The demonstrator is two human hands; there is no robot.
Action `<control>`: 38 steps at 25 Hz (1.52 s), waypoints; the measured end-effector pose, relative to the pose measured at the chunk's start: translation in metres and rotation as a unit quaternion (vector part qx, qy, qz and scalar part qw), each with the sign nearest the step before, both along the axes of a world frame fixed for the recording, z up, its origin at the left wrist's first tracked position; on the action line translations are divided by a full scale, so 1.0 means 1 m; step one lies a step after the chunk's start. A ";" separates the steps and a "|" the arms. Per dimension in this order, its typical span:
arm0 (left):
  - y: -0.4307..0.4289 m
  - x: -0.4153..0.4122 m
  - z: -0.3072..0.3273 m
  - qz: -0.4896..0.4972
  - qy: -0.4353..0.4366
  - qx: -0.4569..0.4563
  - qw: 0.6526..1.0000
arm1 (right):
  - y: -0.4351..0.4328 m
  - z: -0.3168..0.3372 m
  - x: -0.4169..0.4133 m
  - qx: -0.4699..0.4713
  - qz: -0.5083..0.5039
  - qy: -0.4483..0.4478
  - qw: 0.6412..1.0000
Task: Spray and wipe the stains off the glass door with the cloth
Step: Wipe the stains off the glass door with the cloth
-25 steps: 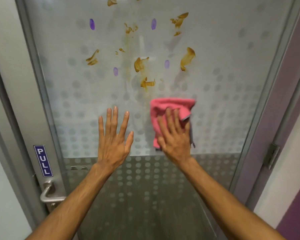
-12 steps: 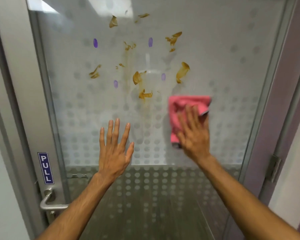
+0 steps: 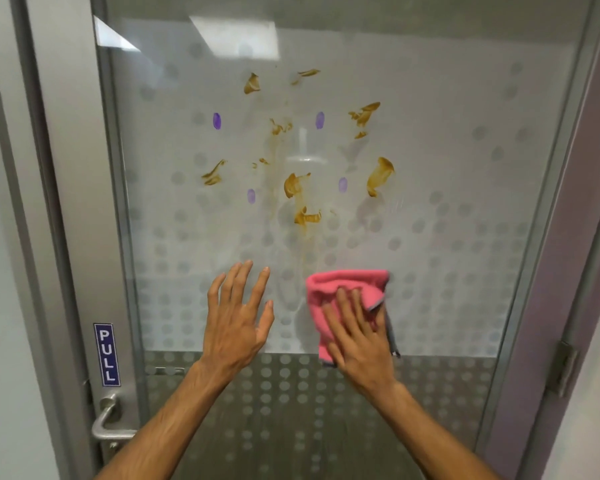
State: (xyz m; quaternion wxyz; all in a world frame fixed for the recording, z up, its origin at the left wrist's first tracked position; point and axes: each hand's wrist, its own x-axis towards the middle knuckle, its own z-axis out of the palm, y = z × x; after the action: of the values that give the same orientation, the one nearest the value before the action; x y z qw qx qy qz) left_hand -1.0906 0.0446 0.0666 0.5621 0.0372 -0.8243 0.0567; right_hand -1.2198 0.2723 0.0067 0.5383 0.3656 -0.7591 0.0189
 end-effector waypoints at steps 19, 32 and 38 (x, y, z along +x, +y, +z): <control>-0.075 0.034 0.061 0.028 0.046 0.041 0.998 | -0.006 0.015 0.014 0.244 0.005 0.074 0.967; -0.143 0.041 0.114 0.041 0.006 -0.030 0.999 | -0.187 0.165 0.073 -0.061 0.045 0.061 0.995; -0.136 0.033 0.119 0.038 0.027 -0.035 0.998 | -0.202 0.256 0.071 -0.088 0.029 0.084 0.992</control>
State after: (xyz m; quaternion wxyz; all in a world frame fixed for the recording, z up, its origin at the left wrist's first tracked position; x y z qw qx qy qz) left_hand -1.0575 -0.0916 0.1854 0.5822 0.0507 -0.8045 0.1055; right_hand -1.1487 0.0706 0.2628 0.6292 0.3391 -0.6958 0.0702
